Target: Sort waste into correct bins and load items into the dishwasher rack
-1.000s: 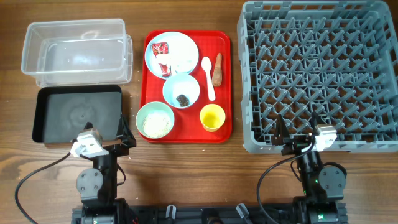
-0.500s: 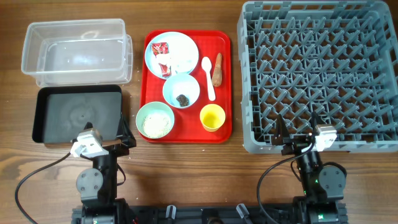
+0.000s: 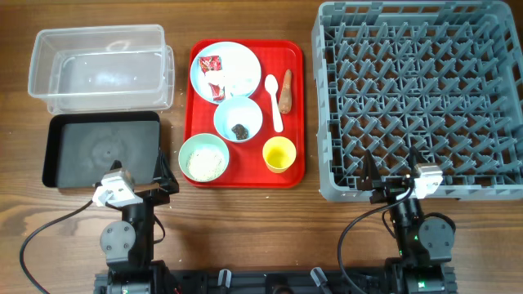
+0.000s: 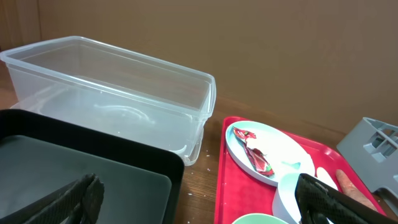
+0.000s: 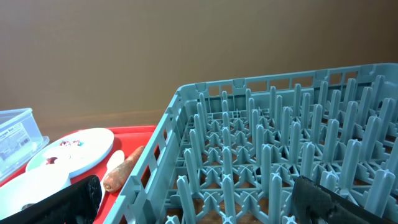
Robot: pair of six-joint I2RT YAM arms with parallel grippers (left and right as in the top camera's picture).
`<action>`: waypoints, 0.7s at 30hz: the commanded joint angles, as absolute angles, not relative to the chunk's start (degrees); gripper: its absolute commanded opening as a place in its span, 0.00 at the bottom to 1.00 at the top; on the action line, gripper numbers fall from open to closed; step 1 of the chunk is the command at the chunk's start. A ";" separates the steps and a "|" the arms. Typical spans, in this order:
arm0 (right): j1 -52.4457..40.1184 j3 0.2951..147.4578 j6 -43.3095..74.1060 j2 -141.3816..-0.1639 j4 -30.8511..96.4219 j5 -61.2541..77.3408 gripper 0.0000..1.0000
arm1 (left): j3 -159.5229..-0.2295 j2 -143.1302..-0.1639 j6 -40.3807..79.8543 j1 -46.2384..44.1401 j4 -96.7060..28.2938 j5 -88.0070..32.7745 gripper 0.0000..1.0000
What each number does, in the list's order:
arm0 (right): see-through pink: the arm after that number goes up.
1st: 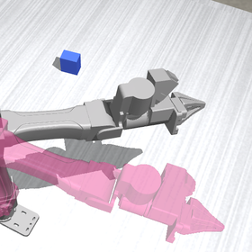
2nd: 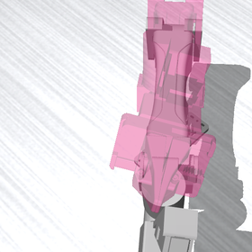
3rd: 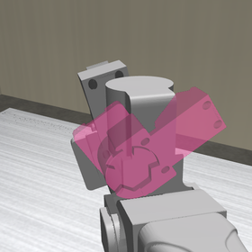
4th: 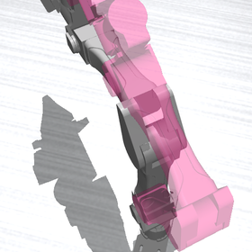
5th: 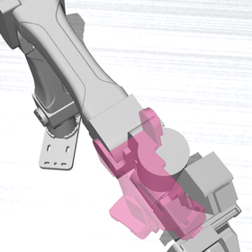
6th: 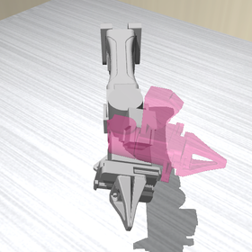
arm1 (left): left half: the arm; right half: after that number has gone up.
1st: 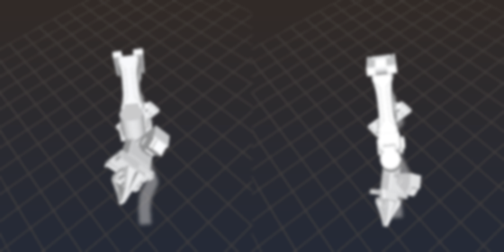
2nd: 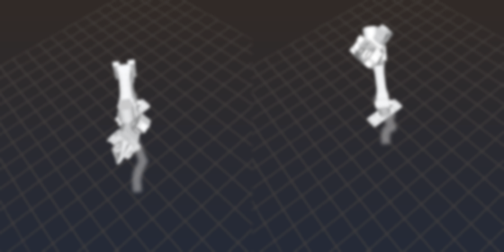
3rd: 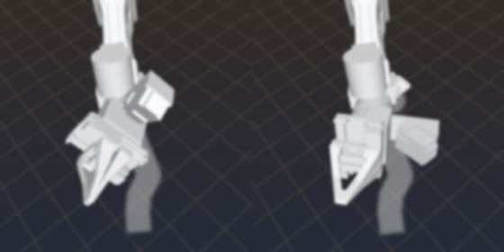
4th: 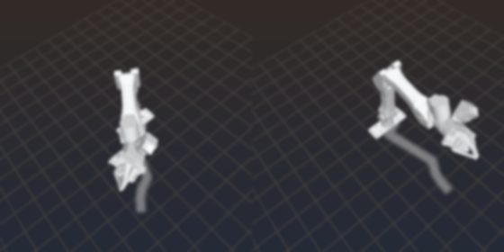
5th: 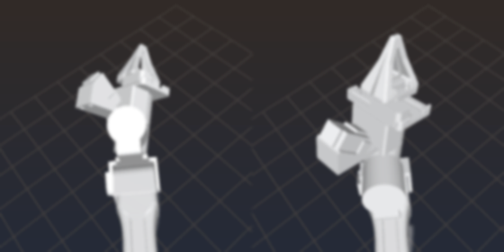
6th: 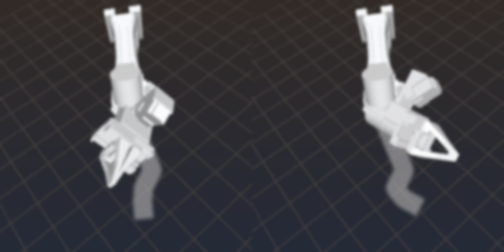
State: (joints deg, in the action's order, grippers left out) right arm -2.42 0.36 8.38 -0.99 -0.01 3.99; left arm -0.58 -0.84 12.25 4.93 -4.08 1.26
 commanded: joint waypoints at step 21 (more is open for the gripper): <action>-2.17 2.61 9.58 -1.26 -8.97 11.99 1.00 | -4.16 -1.19 11.09 4.67 2.22 -9.67 1.00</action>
State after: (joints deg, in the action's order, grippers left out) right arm -2.42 0.40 8.43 -0.99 -8.62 6.68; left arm -0.73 -0.84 12.23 4.91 2.76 -4.01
